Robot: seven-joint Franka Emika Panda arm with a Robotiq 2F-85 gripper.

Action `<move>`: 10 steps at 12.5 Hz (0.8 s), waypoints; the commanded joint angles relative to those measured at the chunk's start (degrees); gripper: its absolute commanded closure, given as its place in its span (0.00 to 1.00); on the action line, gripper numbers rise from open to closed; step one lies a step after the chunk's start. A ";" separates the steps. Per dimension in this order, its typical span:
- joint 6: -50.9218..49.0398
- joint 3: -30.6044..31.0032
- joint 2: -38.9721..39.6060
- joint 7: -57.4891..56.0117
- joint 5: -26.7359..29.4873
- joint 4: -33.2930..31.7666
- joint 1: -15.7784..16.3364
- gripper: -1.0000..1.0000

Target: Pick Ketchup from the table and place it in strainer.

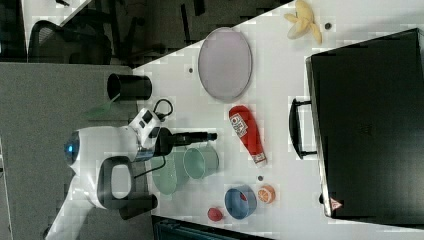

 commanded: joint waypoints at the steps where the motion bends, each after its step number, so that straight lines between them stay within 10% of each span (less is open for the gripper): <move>1: 5.26 0.96 3.66 -8.03 -0.49 -1.79 -0.12 0.00; 10: 18.35 1.09 18.68 -7.90 -5.60 -2.61 -0.11 0.00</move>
